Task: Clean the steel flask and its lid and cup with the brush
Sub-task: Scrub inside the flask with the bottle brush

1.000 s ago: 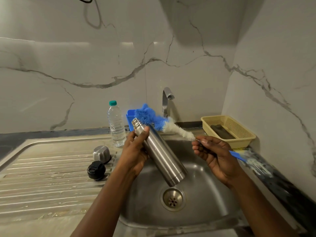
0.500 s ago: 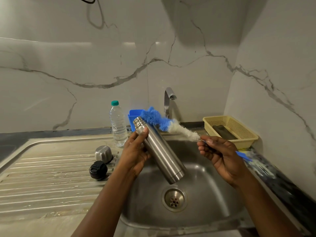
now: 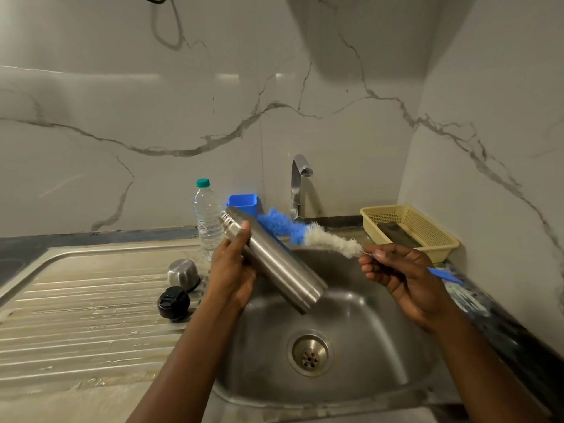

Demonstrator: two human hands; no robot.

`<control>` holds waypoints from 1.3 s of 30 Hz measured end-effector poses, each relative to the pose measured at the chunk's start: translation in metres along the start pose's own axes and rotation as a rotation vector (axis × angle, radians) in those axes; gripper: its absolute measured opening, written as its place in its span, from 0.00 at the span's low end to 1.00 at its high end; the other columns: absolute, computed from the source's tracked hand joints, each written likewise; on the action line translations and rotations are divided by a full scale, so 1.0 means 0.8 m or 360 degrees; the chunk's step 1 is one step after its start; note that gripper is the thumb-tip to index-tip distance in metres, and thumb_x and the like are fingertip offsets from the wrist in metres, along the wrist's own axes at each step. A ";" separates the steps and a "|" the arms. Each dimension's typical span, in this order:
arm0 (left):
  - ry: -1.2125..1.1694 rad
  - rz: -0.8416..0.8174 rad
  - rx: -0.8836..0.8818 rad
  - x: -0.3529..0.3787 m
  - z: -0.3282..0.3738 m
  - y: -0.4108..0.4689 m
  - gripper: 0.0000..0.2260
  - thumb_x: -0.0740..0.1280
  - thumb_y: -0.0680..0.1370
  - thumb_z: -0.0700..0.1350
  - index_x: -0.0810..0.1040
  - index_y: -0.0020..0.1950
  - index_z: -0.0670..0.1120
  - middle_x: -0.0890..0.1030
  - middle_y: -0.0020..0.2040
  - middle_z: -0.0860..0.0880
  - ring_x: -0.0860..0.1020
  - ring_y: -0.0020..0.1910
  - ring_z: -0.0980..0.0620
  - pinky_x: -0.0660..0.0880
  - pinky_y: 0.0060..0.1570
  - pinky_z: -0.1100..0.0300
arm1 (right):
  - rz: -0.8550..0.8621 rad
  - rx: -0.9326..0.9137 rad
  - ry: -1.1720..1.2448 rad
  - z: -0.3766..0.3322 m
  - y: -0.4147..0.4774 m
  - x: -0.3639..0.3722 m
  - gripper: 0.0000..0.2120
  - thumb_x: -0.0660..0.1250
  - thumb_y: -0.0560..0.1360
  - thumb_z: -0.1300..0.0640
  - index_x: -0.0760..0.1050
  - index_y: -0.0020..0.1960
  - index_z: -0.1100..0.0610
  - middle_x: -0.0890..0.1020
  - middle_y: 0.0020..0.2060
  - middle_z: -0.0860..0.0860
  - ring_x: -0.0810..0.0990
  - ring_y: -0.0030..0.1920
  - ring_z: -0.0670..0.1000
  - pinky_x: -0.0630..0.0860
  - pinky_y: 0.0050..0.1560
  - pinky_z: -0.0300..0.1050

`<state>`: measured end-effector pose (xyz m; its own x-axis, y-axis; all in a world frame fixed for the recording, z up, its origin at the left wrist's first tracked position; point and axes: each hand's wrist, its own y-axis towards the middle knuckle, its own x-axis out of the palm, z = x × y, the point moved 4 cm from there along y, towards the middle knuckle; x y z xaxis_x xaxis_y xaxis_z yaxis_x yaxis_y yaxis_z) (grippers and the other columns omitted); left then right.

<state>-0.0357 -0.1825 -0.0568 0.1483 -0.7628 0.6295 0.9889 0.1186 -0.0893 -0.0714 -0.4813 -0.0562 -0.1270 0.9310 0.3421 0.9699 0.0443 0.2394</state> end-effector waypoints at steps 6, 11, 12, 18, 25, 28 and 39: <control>-0.0052 -0.0011 0.0002 -0.002 0.005 0.005 0.19 0.73 0.80 0.48 0.76 0.69 0.45 0.80 0.66 0.38 0.82 0.63 0.39 0.82 0.58 0.38 | 0.0010 -0.0003 -0.0023 0.008 0.002 0.009 0.19 0.80 0.65 0.52 0.87 0.52 0.62 0.86 0.46 0.64 0.87 0.44 0.55 0.84 0.44 0.43; -0.0155 -0.0011 -0.0061 -0.003 -0.004 0.004 0.21 0.72 0.81 0.47 0.73 0.73 0.49 0.78 0.68 0.39 0.81 0.64 0.38 0.82 0.54 0.31 | 0.0094 -0.0064 0.0117 -0.002 0.001 0.003 0.15 0.75 0.66 0.56 0.87 0.50 0.63 0.87 0.44 0.63 0.87 0.42 0.54 0.84 0.42 0.42; -0.0184 -0.0025 -0.0087 -0.003 -0.006 0.004 0.22 0.72 0.81 0.46 0.72 0.75 0.50 0.78 0.68 0.40 0.81 0.64 0.37 0.81 0.54 0.28 | 0.0080 -0.0053 0.0126 -0.001 -0.001 0.005 0.14 0.74 0.67 0.57 0.87 0.50 0.63 0.87 0.44 0.62 0.87 0.42 0.54 0.84 0.42 0.42; -0.0237 -0.0137 -0.0153 0.003 -0.019 0.000 0.21 0.70 0.82 0.47 0.71 0.74 0.53 0.79 0.69 0.38 0.81 0.65 0.33 0.80 0.51 0.25 | -0.0017 -0.0014 0.0055 0.008 0.002 0.015 0.10 0.73 0.72 0.59 0.87 0.50 0.62 0.87 0.44 0.62 0.87 0.43 0.55 0.85 0.44 0.43; -0.0274 -0.0070 -0.0088 -0.006 -0.005 0.006 0.29 0.71 0.79 0.49 0.67 0.79 0.54 0.77 0.70 0.39 0.80 0.65 0.33 0.82 0.45 0.29 | -0.0080 0.0032 0.0005 0.003 0.001 -0.008 0.31 0.88 0.55 0.46 0.87 0.51 0.63 0.86 0.43 0.63 0.87 0.41 0.55 0.84 0.43 0.43; -0.0241 -0.0101 -0.0121 -0.001 -0.014 0.002 0.26 0.71 0.81 0.48 0.68 0.78 0.54 0.78 0.69 0.39 0.83 0.62 0.33 0.83 0.45 0.31 | -0.0122 0.0045 0.0029 0.010 0.004 0.005 0.28 0.86 0.60 0.49 0.86 0.53 0.64 0.86 0.45 0.64 0.87 0.43 0.56 0.85 0.44 0.44; -0.0353 -0.0019 -0.0019 -0.012 0.000 0.013 0.31 0.73 0.78 0.49 0.66 0.79 0.55 0.76 0.71 0.40 0.78 0.67 0.33 0.83 0.44 0.30 | -0.0129 0.0078 -0.0016 0.007 0.002 -0.009 0.30 0.87 0.58 0.48 0.86 0.53 0.64 0.86 0.44 0.64 0.87 0.42 0.55 0.85 0.44 0.43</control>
<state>-0.0267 -0.1739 -0.0637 0.1327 -0.6053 0.7849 0.9908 0.1018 -0.0890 -0.0681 -0.4860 -0.0634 -0.2037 0.9272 0.3144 0.9655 0.1371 0.2213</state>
